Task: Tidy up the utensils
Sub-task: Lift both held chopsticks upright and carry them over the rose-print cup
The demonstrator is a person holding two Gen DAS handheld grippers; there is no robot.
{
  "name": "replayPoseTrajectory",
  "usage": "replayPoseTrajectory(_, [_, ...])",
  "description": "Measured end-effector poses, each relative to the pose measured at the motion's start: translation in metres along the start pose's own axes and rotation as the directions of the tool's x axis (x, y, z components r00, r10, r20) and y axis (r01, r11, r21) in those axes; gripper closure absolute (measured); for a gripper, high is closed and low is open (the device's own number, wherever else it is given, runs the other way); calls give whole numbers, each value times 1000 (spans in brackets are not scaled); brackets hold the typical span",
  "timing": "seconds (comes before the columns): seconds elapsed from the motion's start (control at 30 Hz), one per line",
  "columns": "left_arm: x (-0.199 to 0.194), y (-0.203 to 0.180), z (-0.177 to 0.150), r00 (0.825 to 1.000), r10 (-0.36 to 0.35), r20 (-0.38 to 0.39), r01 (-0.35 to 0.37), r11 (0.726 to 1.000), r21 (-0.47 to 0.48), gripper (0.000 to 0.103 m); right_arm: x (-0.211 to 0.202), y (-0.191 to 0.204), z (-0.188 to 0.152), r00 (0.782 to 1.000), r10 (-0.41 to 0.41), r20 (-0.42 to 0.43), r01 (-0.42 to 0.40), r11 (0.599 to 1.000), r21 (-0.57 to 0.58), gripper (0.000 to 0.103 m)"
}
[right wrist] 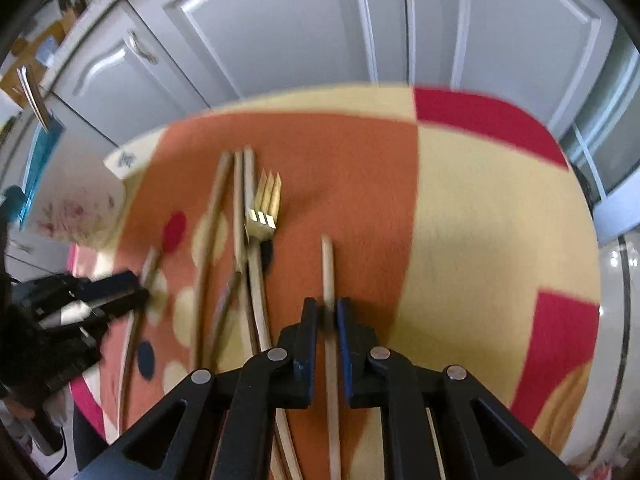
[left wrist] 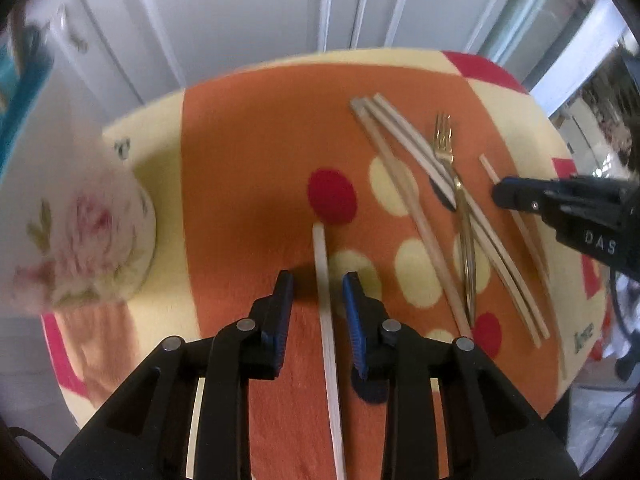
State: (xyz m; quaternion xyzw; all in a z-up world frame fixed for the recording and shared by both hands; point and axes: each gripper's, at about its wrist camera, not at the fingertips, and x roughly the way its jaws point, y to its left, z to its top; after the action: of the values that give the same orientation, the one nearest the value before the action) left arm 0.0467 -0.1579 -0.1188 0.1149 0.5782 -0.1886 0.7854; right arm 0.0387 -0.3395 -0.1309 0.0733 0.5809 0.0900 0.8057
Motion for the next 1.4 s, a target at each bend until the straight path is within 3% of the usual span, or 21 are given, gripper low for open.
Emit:
replayPoseTrajectory(0.07, [0, 2, 2, 1000, -22, 3, 22, 1000, -3, 98, 2, 4, 5, 1000, 2, 4, -2, 1000, -15, 96])
replayPoseTrajectory(0.23, [-34, 18, -1, 992, -97, 75, 101, 993, -59, 99, -33, 7, 2, 996, 41, 83, -39, 999, -33, 98])
replayPoseTrajectory(0.4, [-87, 30, -13, 973, -154, 175, 168, 983, -68, 99, -96, 9, -12, 973, 134, 190, -127, 991, -47, 98])
replayPoseTrajectory(0.63, [-155, 35, -34, 944, -170, 283, 191, 981, -46, 99, -173, 38, -40, 921, 222, 319, -189, 973, -132, 98])
replayPoseTrajectory(0.87, [-224, 53, -47, 906, -159, 393, 193, 980, -48, 99, -204, 68, -37, 897, 247, 368, -187, 964, -191, 98])
replayPoseTrajectory(1.03, [-277, 77, -41, 860, -131, 494, 190, 979, -71, 99, -229, 97, -19, 869, 281, 408, -191, 950, -248, 98])
replayPoseTrajectory(1.17, [-320, 98, -24, 805, -54, 591, 146, 983, -109, 99, -250, 125, 1, 840, 322, 437, -200, 932, -302, 98])
replayPoseTrajectory(1.4, [-348, 142, 11, 738, 86, 670, 77, 975, -209, 99, -273, 174, 45, 804, 363, 471, -194, 909, -368, 98])
